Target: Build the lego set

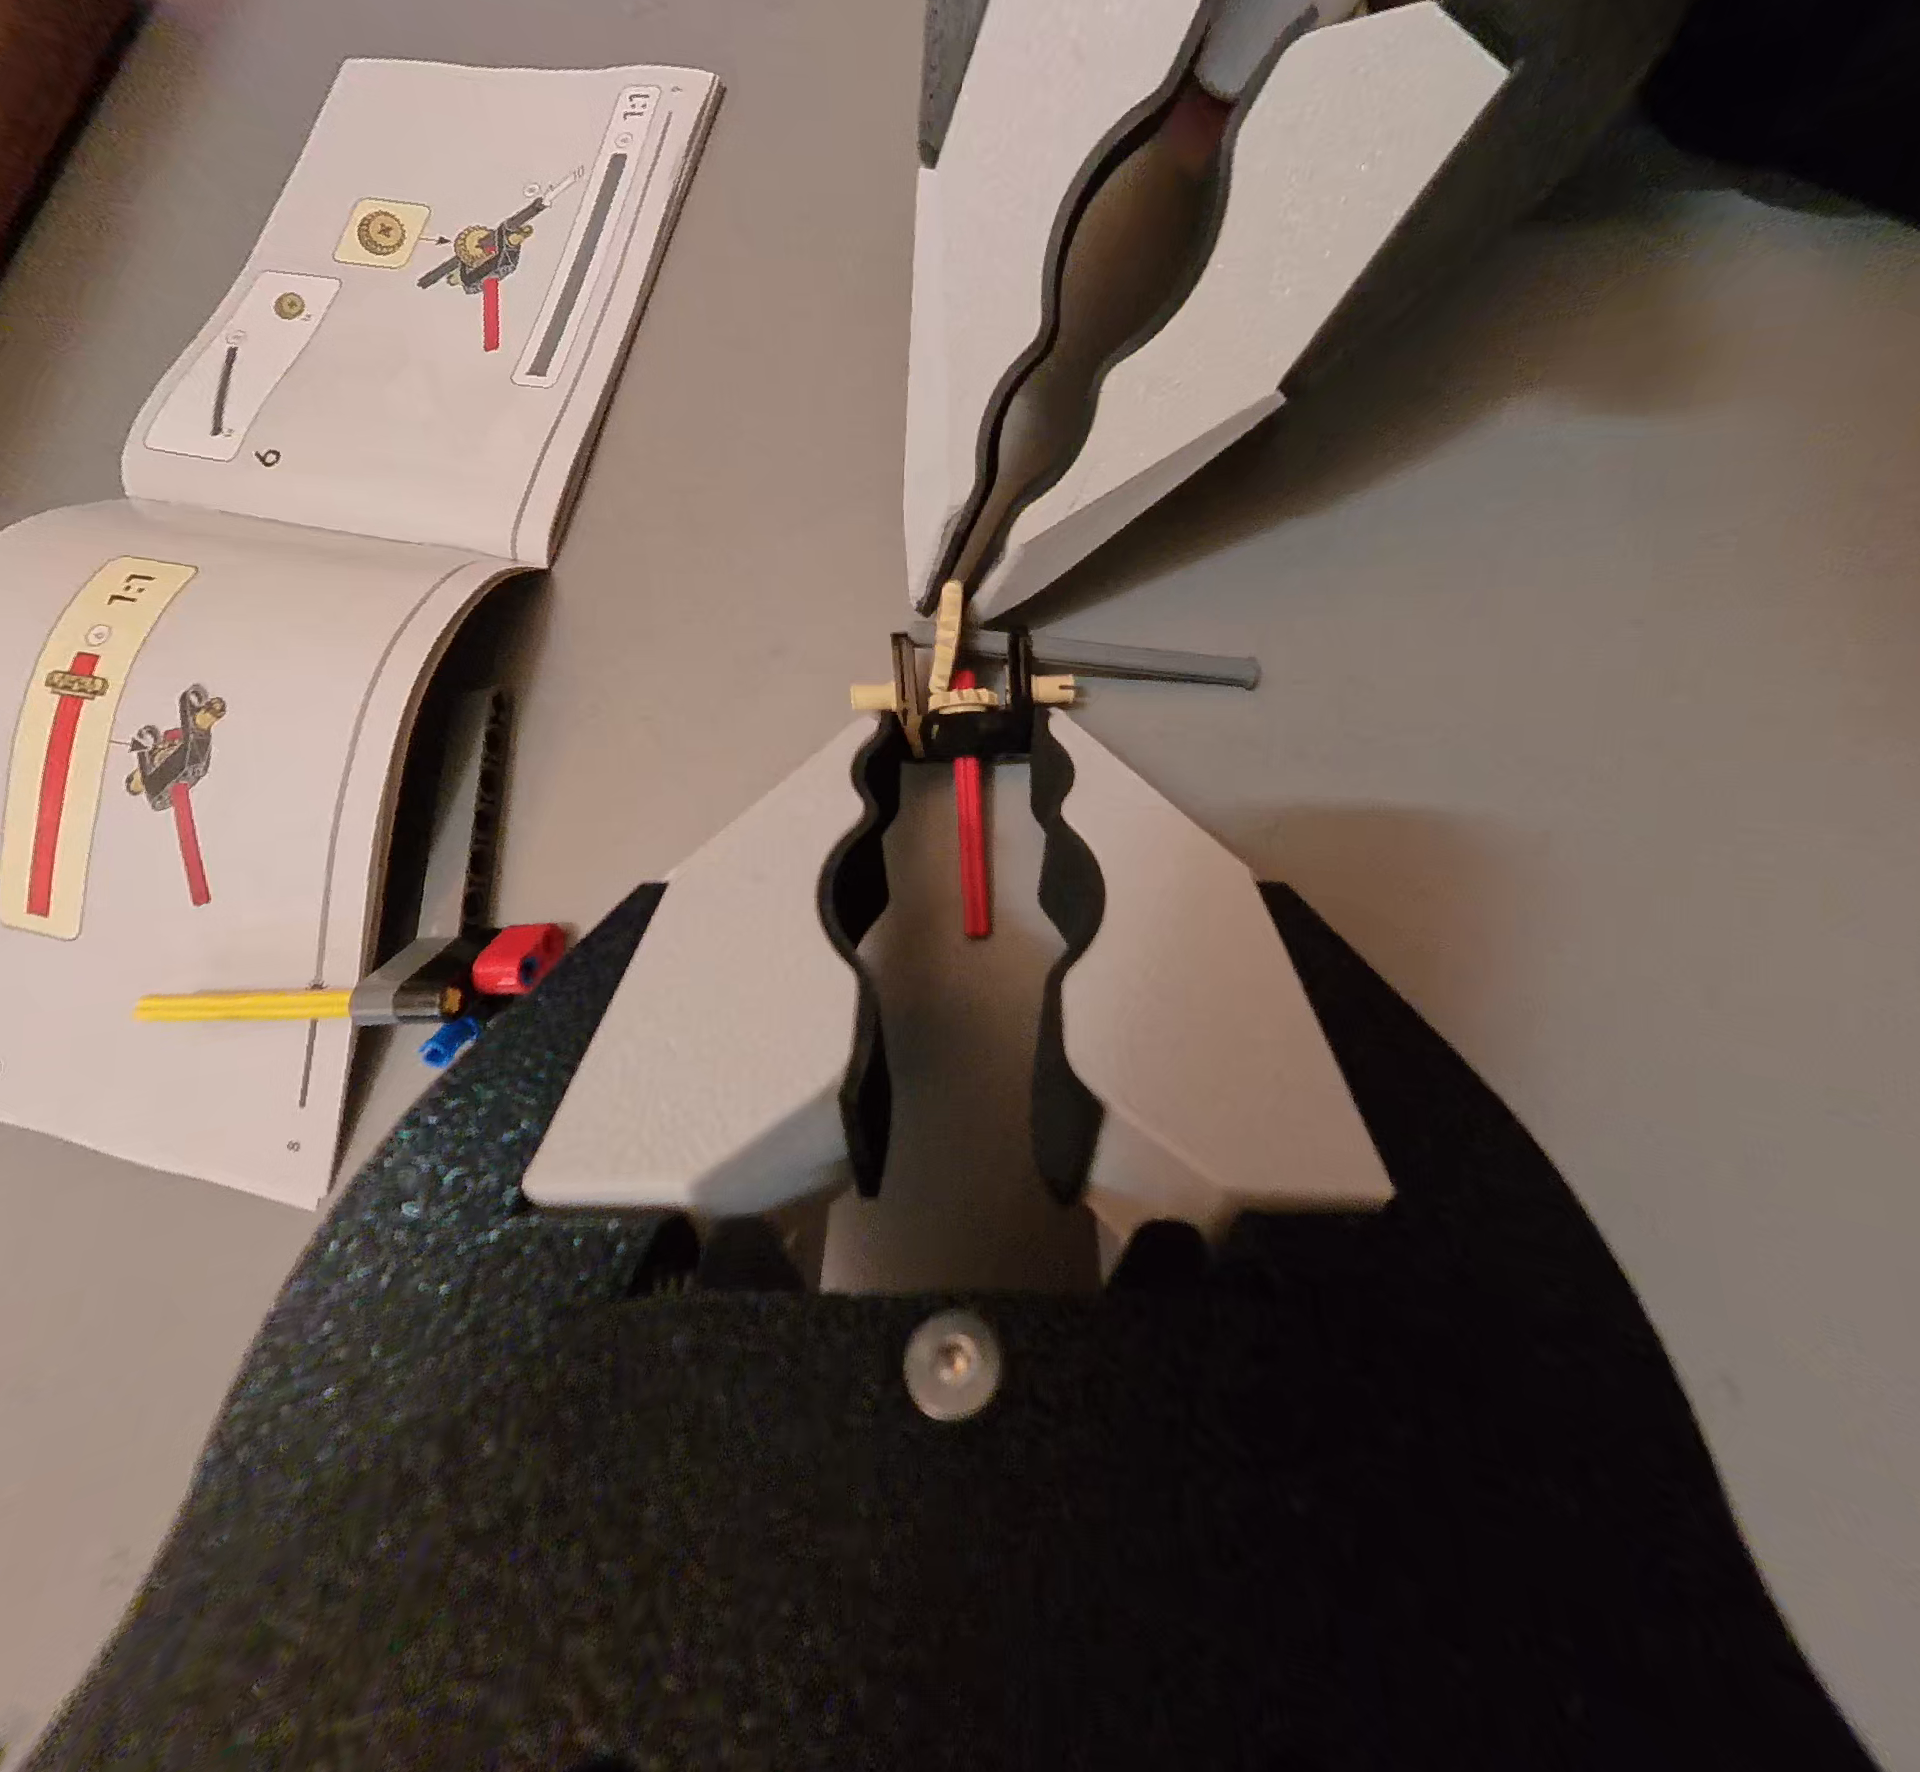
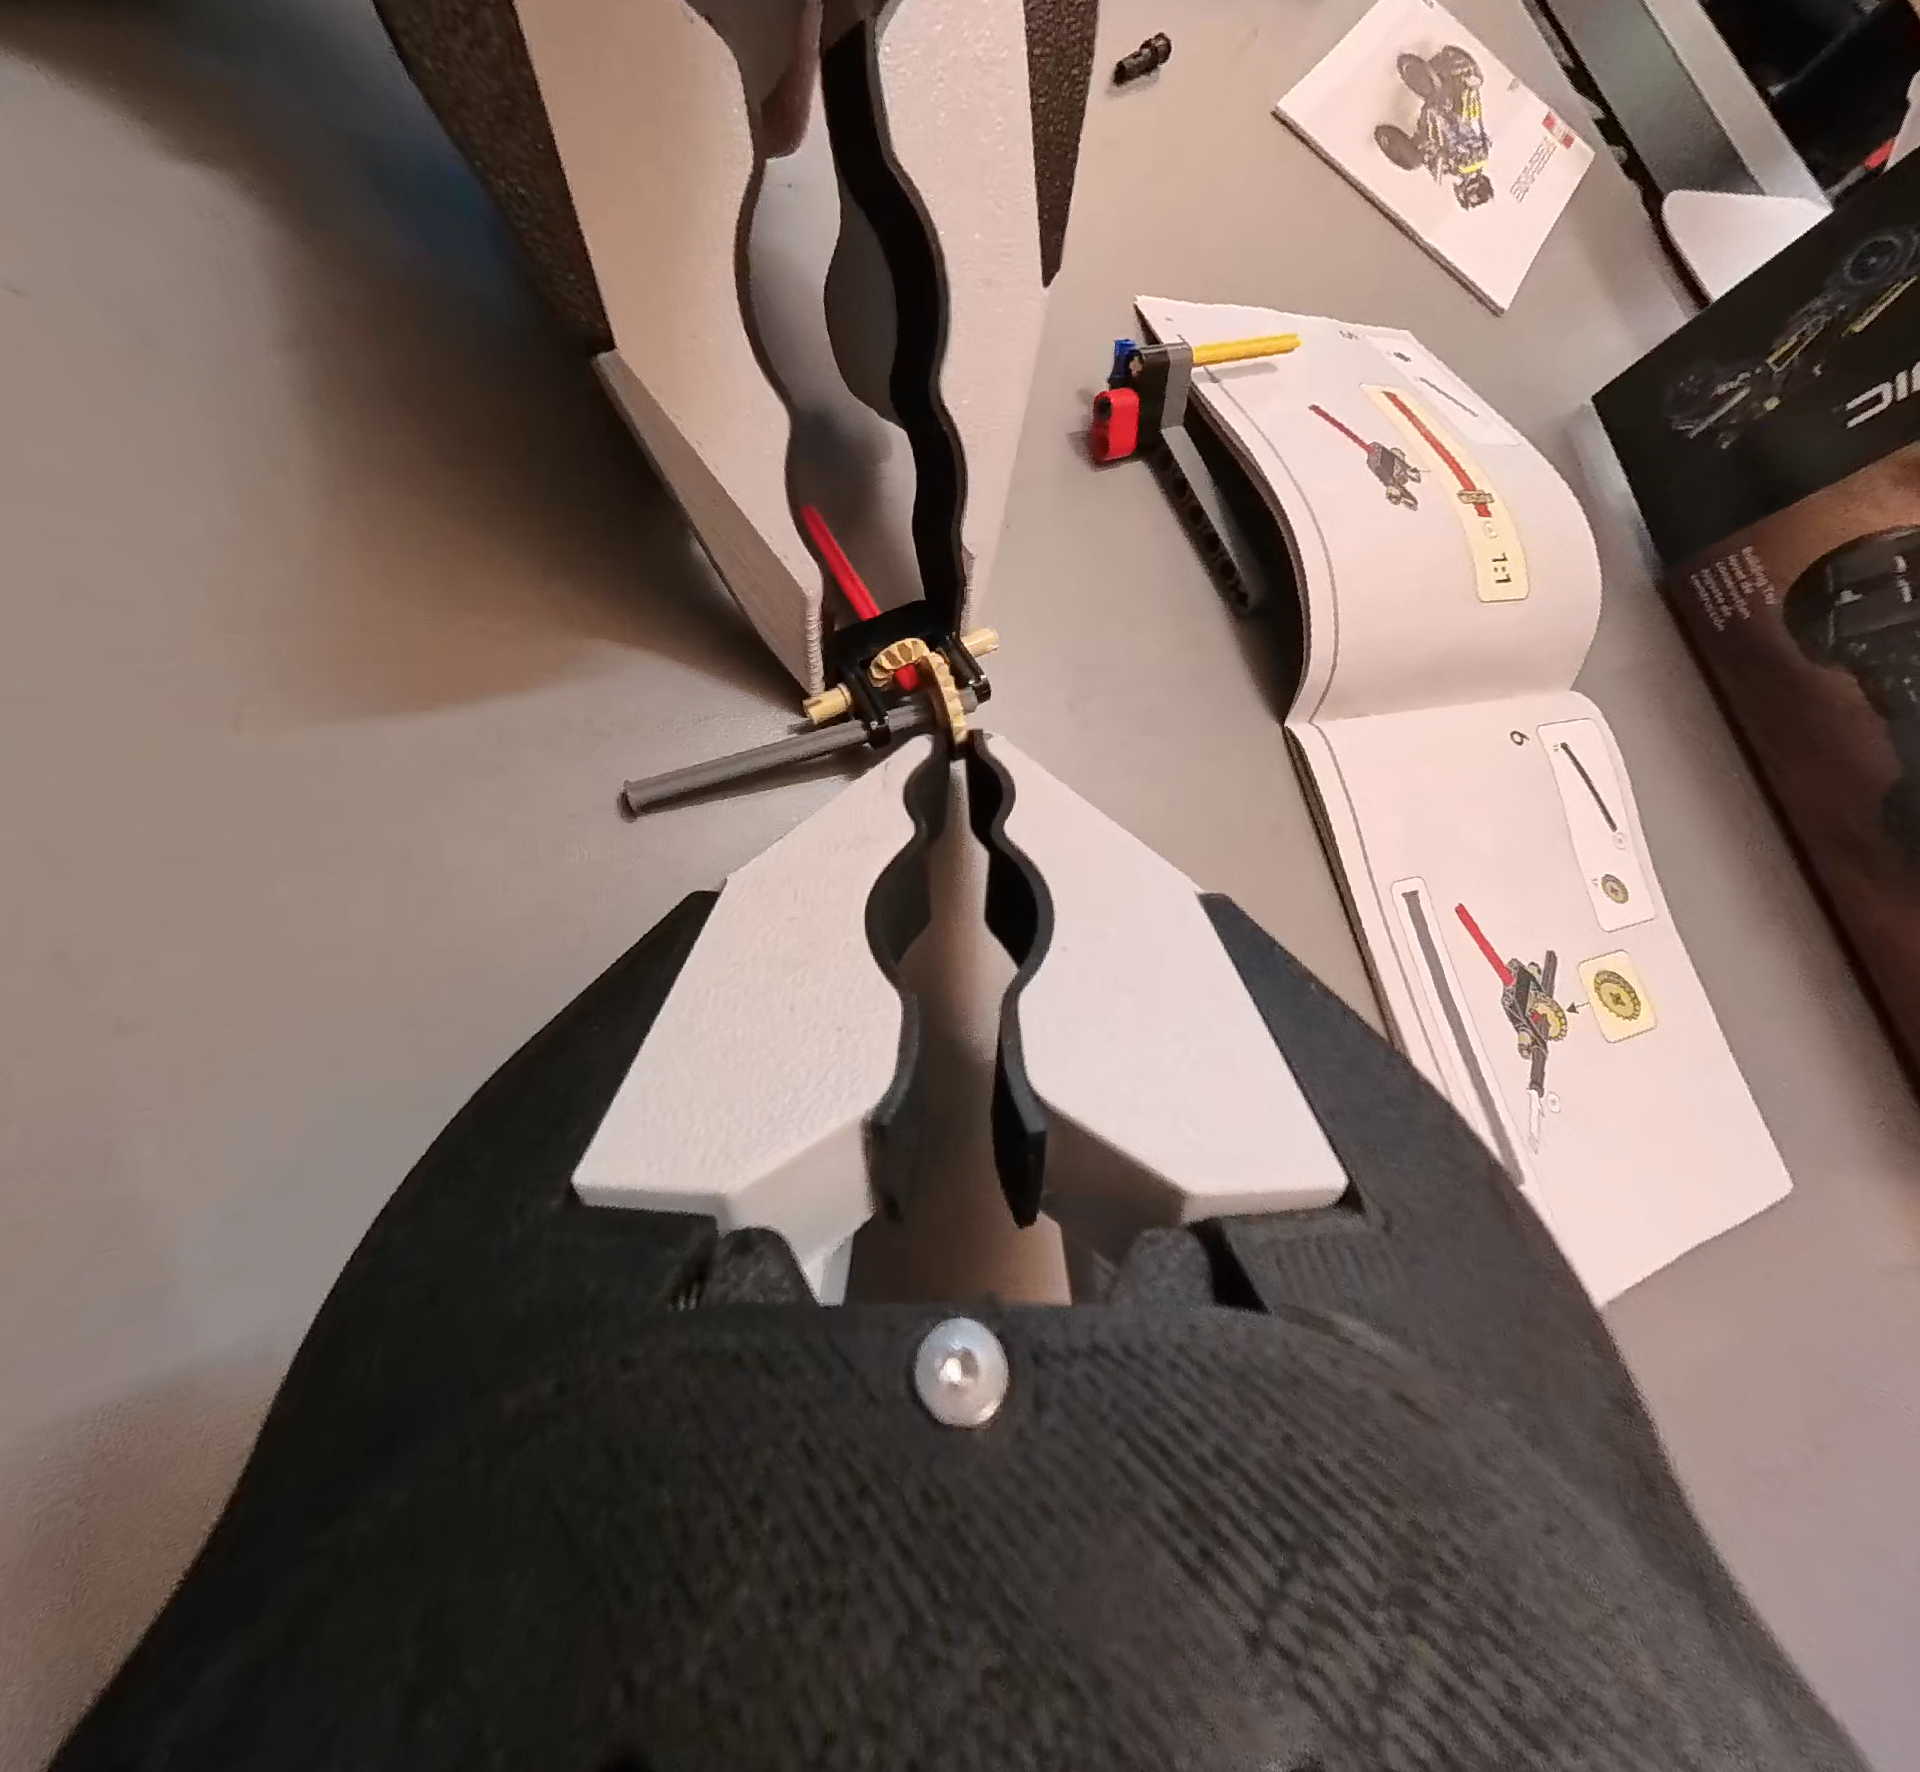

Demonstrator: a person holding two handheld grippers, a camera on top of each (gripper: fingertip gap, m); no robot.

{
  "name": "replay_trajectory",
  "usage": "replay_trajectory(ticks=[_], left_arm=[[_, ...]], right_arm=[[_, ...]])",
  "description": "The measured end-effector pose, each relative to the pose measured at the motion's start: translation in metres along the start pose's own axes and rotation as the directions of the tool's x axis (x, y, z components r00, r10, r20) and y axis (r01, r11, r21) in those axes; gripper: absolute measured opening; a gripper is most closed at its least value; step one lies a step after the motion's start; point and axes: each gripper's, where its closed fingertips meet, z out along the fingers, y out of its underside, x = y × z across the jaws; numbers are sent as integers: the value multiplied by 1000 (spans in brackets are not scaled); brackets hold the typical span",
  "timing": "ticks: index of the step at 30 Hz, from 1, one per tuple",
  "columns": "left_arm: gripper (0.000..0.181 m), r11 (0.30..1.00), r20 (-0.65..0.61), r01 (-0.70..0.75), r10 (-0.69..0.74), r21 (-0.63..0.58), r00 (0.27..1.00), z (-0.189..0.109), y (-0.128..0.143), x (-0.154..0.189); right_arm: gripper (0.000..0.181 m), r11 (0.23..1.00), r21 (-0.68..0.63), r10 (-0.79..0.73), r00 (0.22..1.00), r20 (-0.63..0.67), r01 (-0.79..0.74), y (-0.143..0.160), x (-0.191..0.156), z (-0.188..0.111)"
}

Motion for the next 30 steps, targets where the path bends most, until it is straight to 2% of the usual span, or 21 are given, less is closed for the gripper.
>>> replay_trajectory(ticks=[5, 14, 18, 22, 24, 26, 30], left_arm=[[23, 1000, 8, -10, 10, 0, 1000, 0, 0, -1], [23, 1000, -11, -2, 2, 2, 1000, 0, 0, 1], [23, 1000, -7, -14, 14, 4, 1000, 0, 0, 2], [23, 1000, -14, -29, 29, 7, 999, -1, -1, 4], [23, 999, -14, -37, 37, 9, 999, -1, -1, 4], [23, 999, -16, -41, 41, 9, 999, -1, -1, 5], [23, 999, -20, -46, 46, 10, 999, -1, -1, 5]], right_arm=[[1, 1000, -11, 22, 1000, -4, -23, 1, 2, 1], [1, 997, 25, -72, 996, 57, 71, 1, -2, 0], [1, 997, 58, -56, 995, 85, 51, 0, -2, -6], [7, 996, 84, -47, 989, 138, 36, 0, 3, -11], [8, 991, 129, -9, 977, 215, -19, -6, 1, -16], [0, 986, 157, 11, 957, 291, -59, -12, -4, -18], [3, 997, 78, -24, 947, 321, -2, 0, -9, -10]])
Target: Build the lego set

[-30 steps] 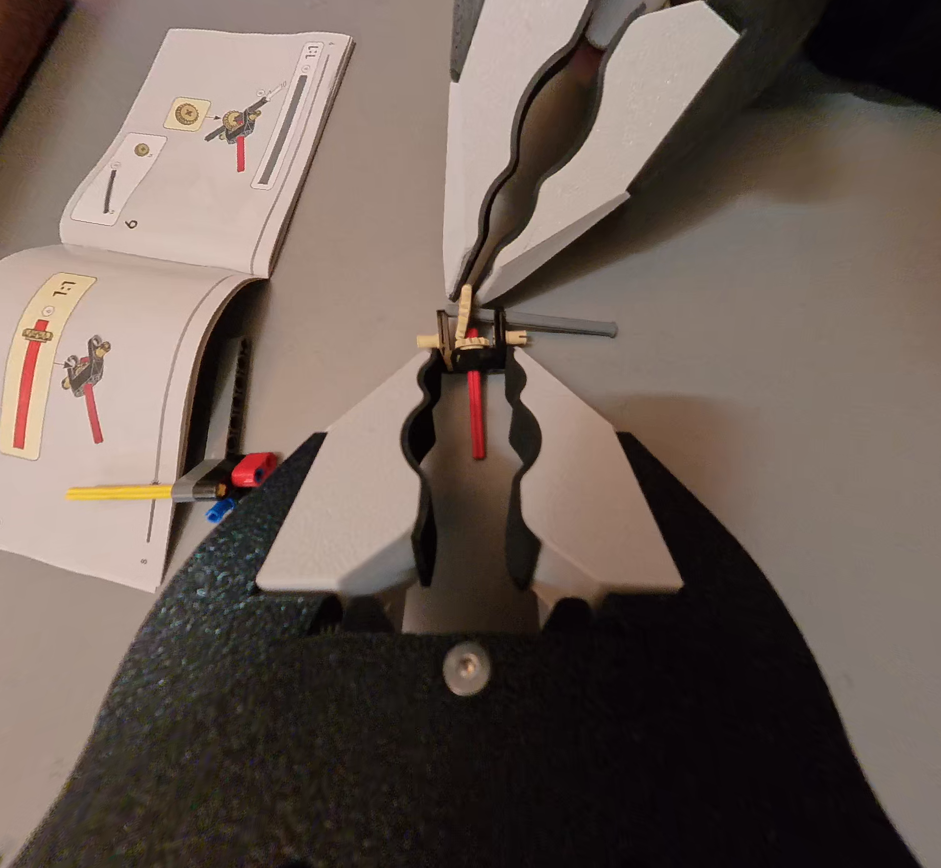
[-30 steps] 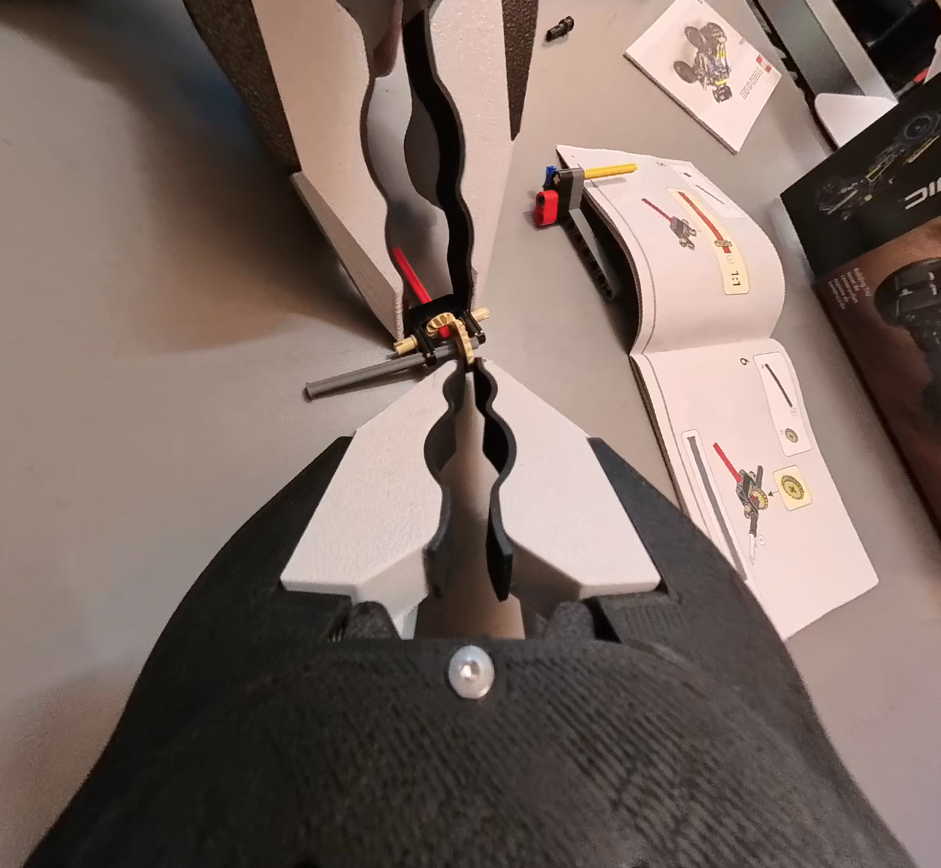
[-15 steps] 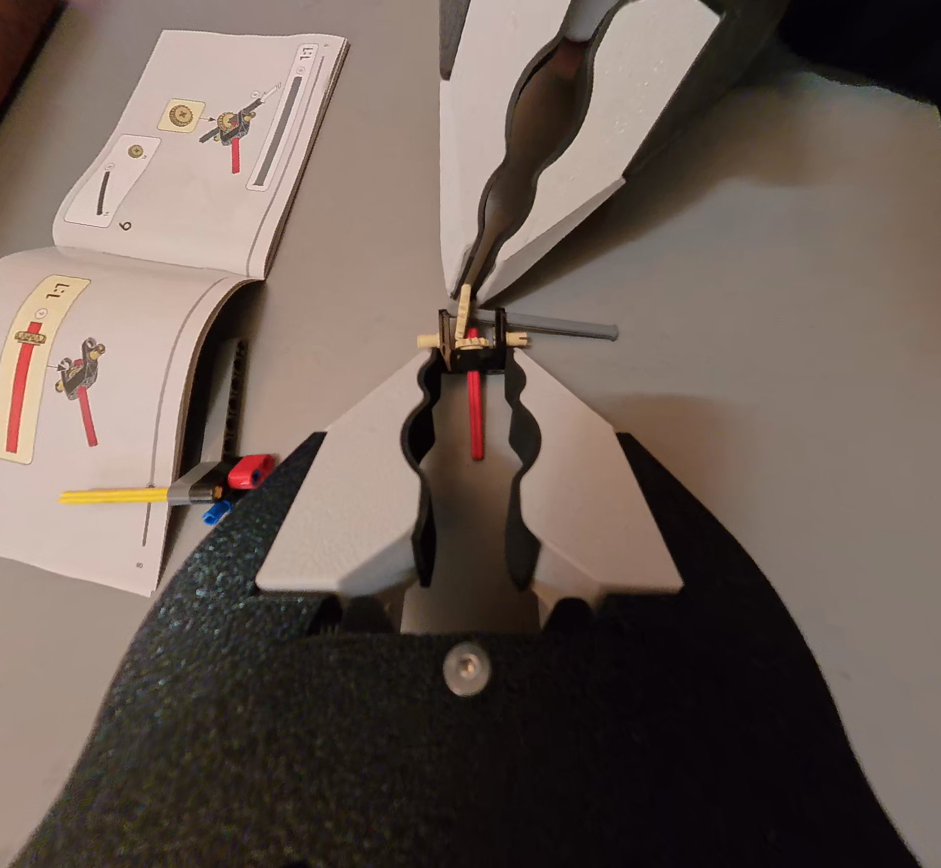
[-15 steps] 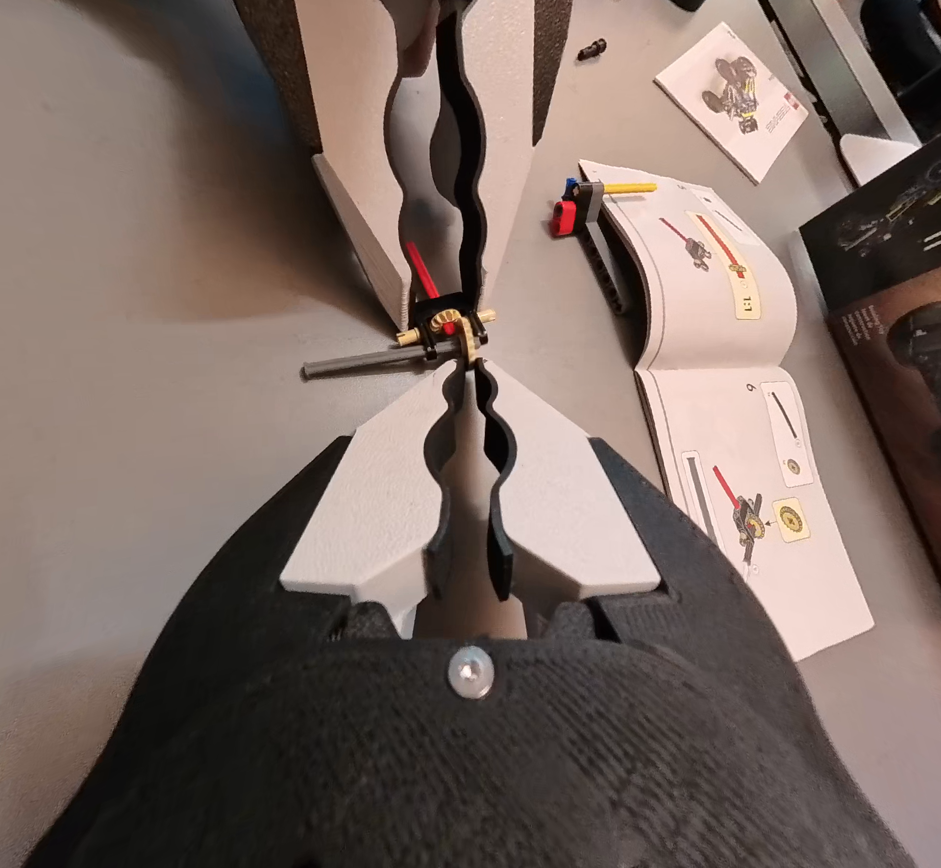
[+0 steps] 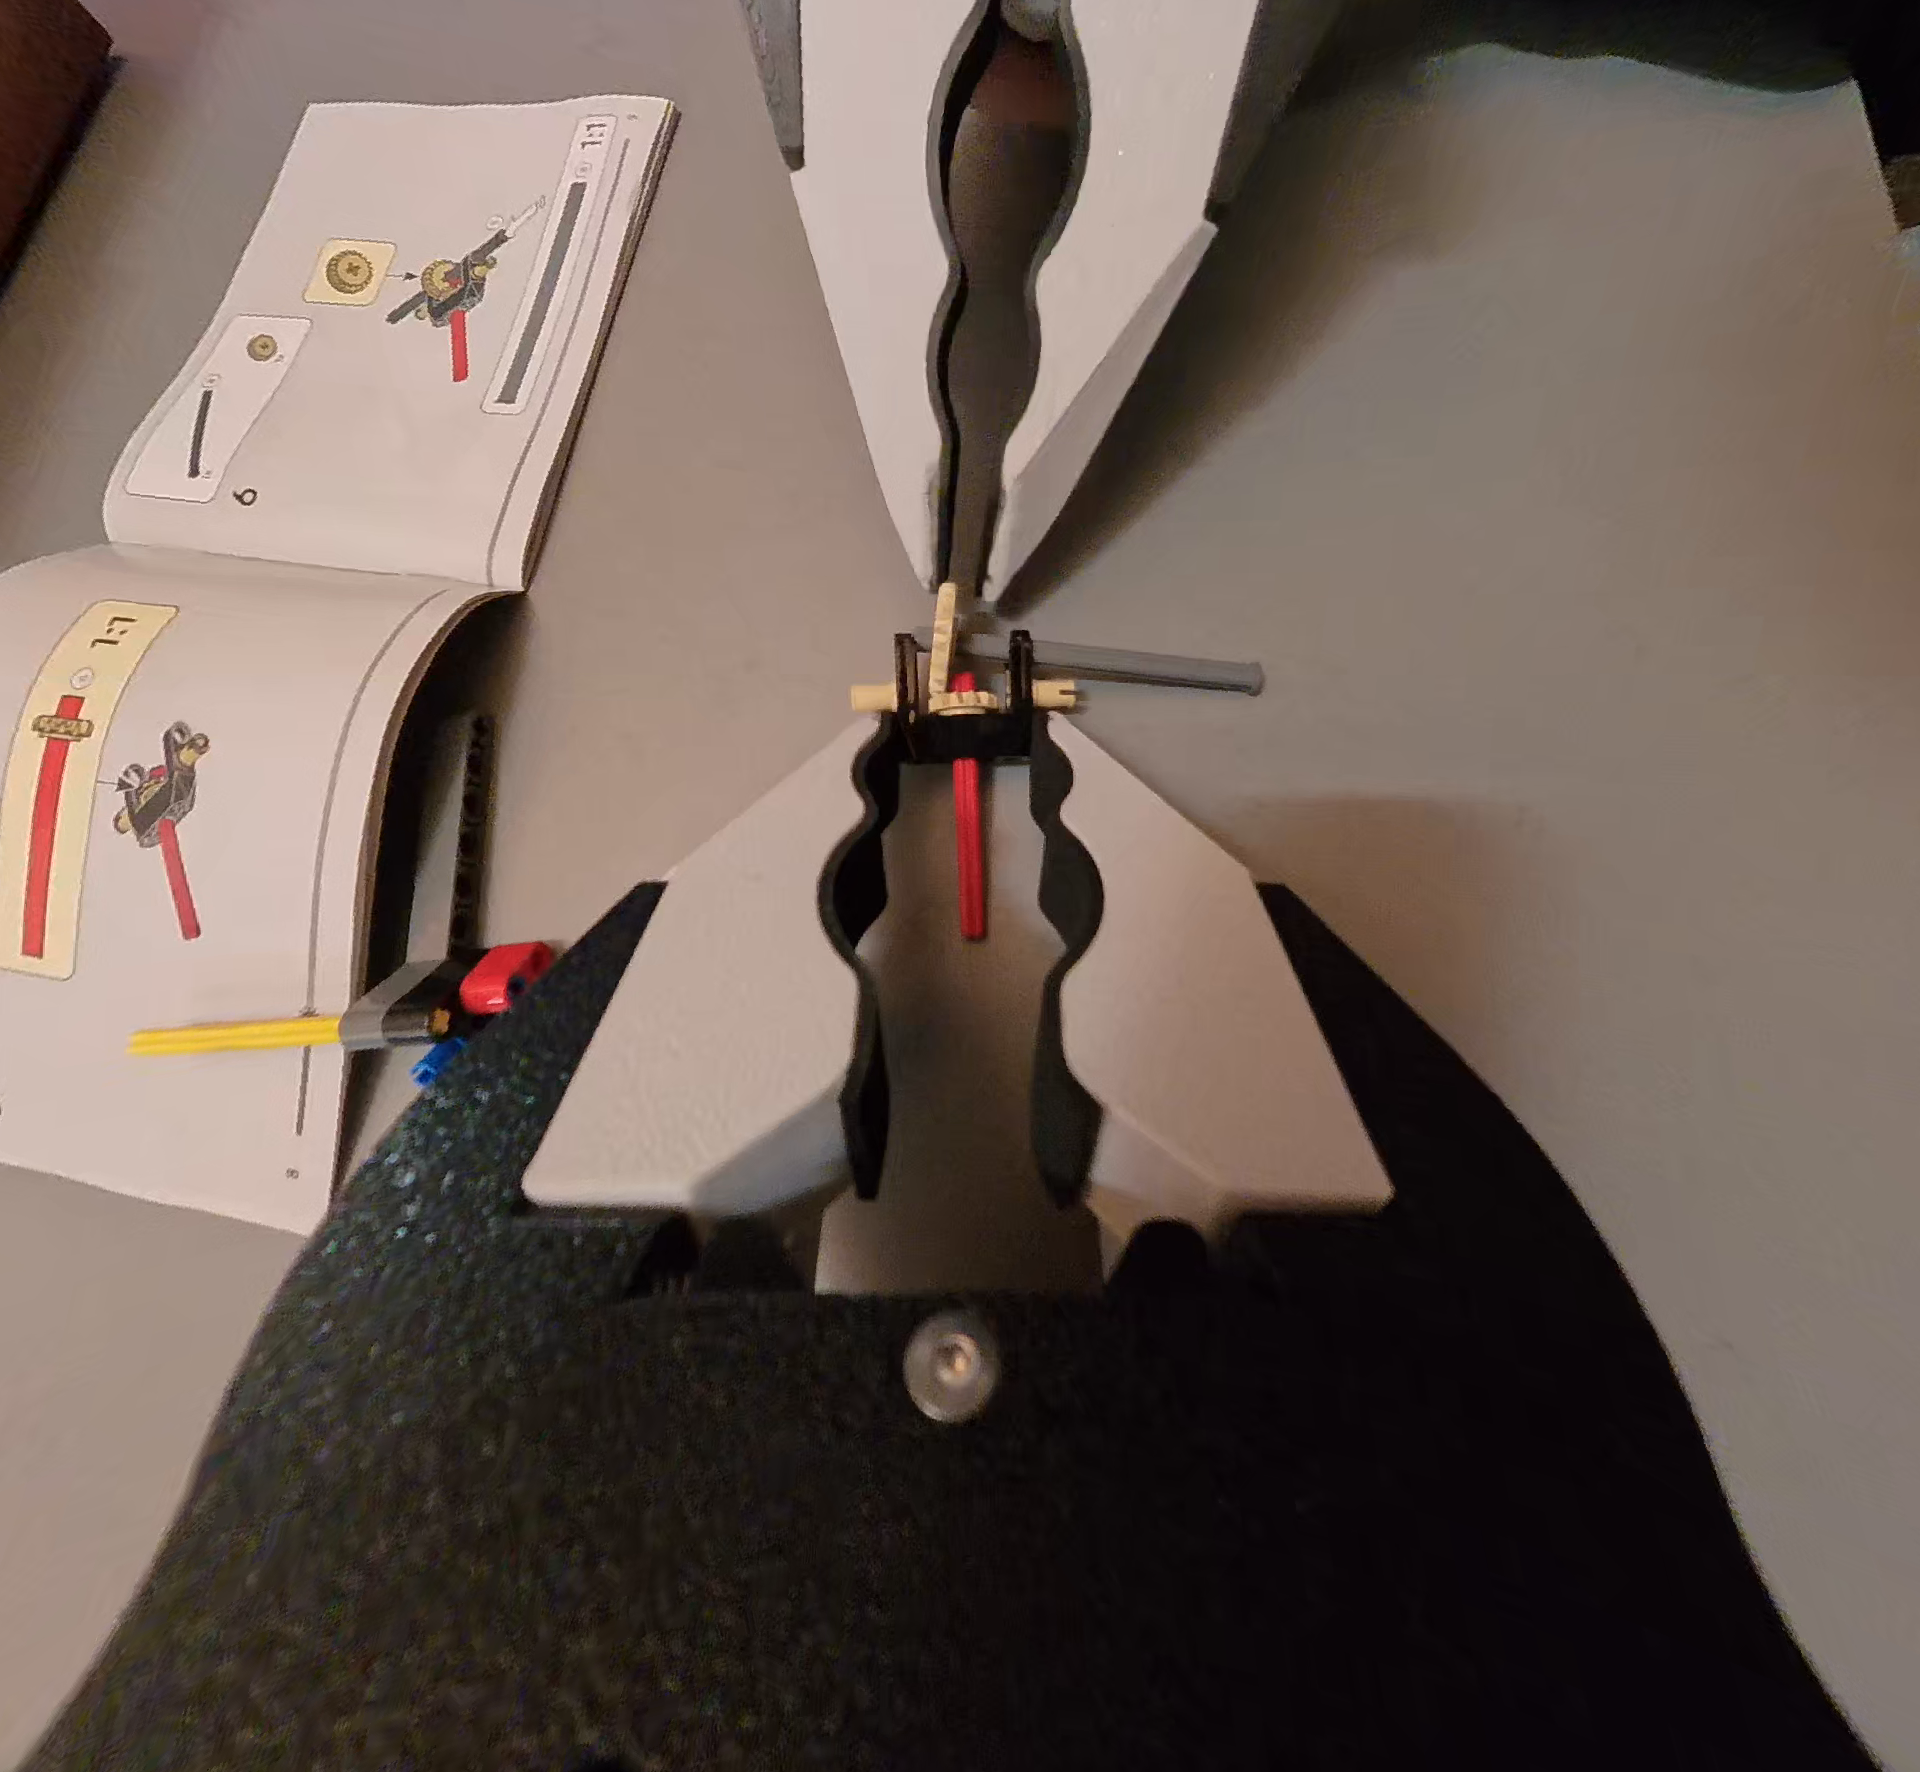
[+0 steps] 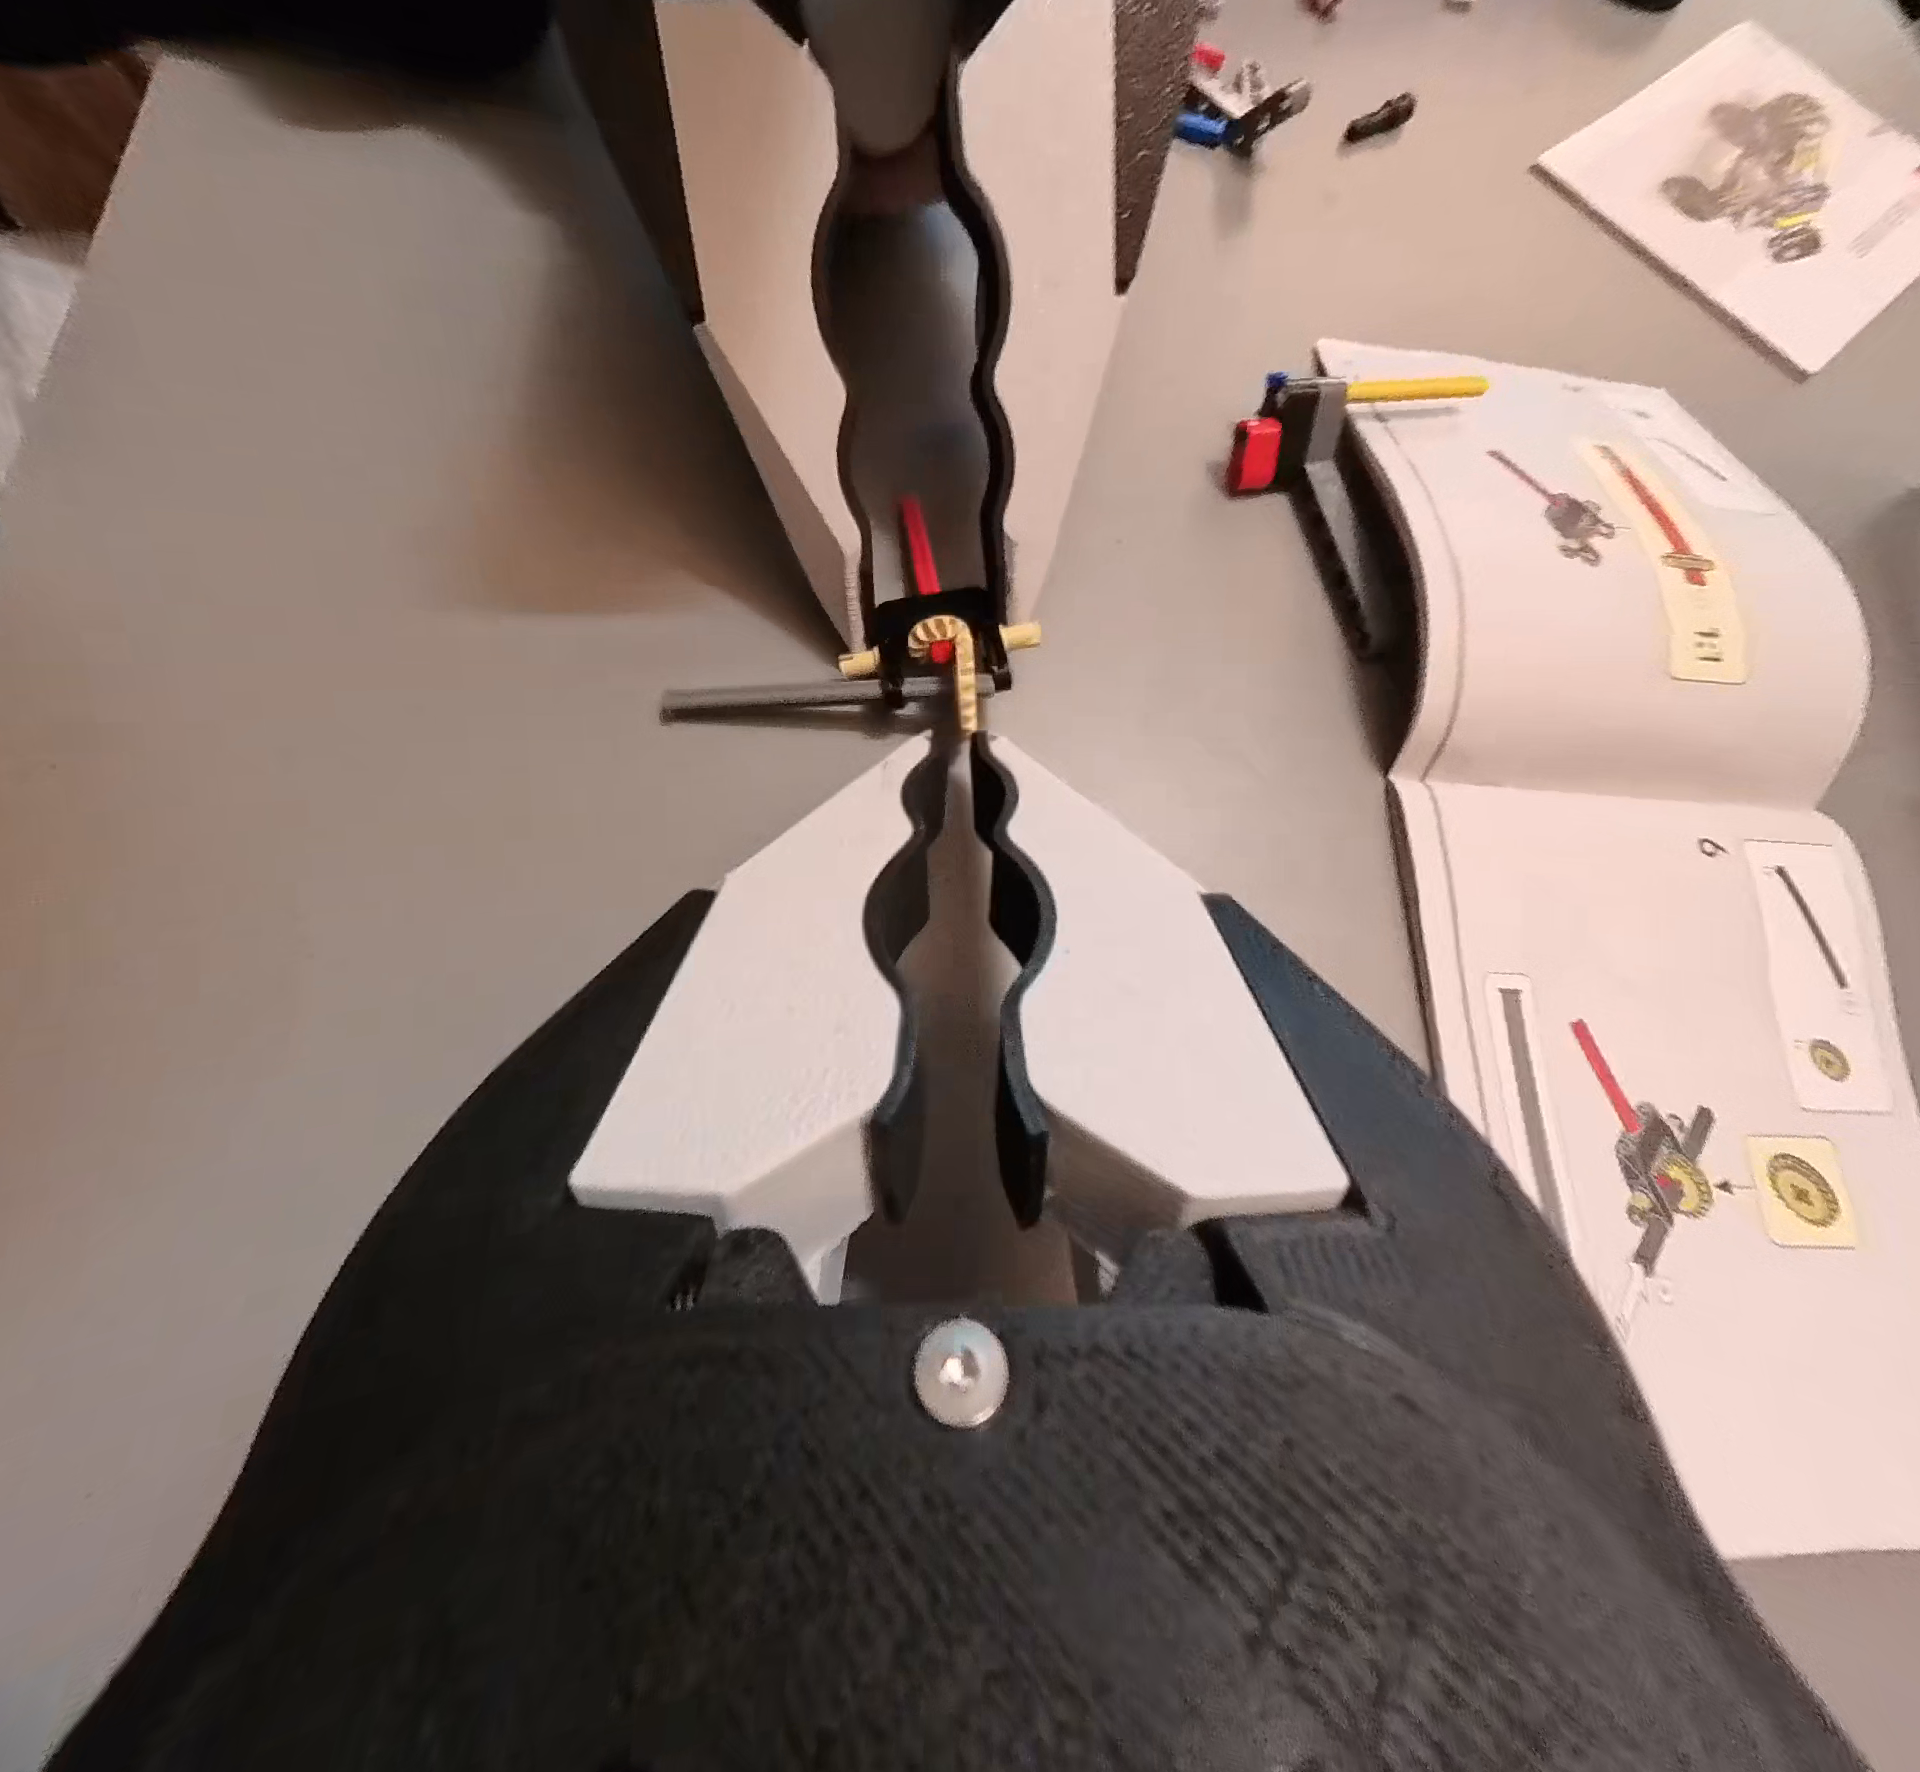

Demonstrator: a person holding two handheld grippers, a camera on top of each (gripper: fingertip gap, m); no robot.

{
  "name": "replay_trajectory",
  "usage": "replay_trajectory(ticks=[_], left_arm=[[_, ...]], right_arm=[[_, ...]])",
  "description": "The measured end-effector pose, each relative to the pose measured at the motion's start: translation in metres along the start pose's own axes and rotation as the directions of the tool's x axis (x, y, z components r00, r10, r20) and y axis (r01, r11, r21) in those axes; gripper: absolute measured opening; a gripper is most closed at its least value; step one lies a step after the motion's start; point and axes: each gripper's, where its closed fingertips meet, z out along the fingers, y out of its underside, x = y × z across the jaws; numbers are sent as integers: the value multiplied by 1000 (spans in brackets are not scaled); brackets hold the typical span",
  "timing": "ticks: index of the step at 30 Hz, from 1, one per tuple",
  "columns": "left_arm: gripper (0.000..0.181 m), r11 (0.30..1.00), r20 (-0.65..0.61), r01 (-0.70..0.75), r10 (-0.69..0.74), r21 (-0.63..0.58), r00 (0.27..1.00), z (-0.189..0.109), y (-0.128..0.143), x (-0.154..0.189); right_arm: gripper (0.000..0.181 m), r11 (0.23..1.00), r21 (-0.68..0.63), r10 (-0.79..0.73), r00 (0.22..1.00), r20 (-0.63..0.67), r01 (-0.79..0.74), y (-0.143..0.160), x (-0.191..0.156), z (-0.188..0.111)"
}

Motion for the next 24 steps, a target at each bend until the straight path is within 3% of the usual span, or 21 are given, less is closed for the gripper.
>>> replay_trajectory(ticks=[24], left_arm=[[23, 1000, -30, 16, -16, -10, 999, 0, 1, 2]], right_arm=[[1, 999, 4, -45, 999, 16, 45, -6, -1, 8]])
